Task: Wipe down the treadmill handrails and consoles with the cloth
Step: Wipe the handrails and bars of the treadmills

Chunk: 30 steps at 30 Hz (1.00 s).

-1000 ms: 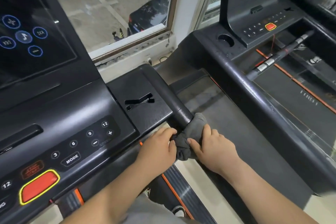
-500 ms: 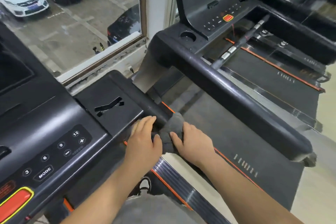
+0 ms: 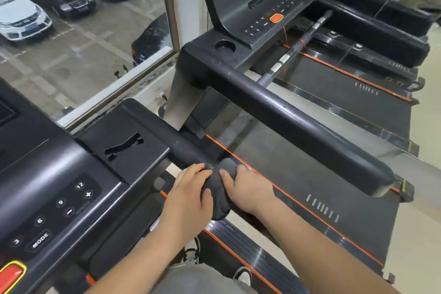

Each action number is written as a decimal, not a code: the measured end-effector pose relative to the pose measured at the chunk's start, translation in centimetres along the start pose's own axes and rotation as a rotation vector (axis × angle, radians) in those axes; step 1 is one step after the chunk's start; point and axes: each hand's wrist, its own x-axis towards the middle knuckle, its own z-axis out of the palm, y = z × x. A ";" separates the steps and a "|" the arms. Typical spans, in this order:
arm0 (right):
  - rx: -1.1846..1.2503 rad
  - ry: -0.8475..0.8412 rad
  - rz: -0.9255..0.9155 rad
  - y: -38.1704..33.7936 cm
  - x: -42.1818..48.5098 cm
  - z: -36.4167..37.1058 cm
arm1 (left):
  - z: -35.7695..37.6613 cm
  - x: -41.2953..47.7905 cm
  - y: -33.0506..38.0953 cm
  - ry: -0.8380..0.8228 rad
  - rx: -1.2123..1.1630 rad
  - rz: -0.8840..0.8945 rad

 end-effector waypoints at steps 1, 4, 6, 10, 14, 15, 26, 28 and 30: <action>0.054 -0.003 -0.008 -0.8 0.7 -0.2 | 0.0 0.0 0.2 -0.004 0.020 -0.003; 0.109 0.043 -0.054 -0.7 0.4 0.0 | 0.1 0.1 1.0 0.011 0.047 0.032; 0.069 0.120 -0.102 1.4 -1.9 0.5 | 0.5 0.4 1.7 0.023 0.025 0.062; -0.048 0.162 -0.053 8.7 -7.5 2.0 | 2.7 0.6 3.5 -0.019 -0.026 0.107; -0.142 0.164 0.044 13.3 -11.1 2.5 | 4.3 -0.6 4.5 -0.111 -0.008 0.190; -0.172 0.152 0.067 13.1 -10.9 2.4 | 4.5 -0.9 4.4 -0.119 0.015 0.206; -0.019 0.302 -0.024 10.3 -8.4 3.7 | 6.5 -1.2 8.1 -0.157 0.058 0.307; -0.092 0.371 0.003 14.0 -11.1 5.1 | 7.7 -1.5 9.8 -0.178 0.029 0.323; -0.100 0.388 0.069 18.4 -13.5 6.3 | 9.2 -2.1 11.4 -0.205 0.000 0.354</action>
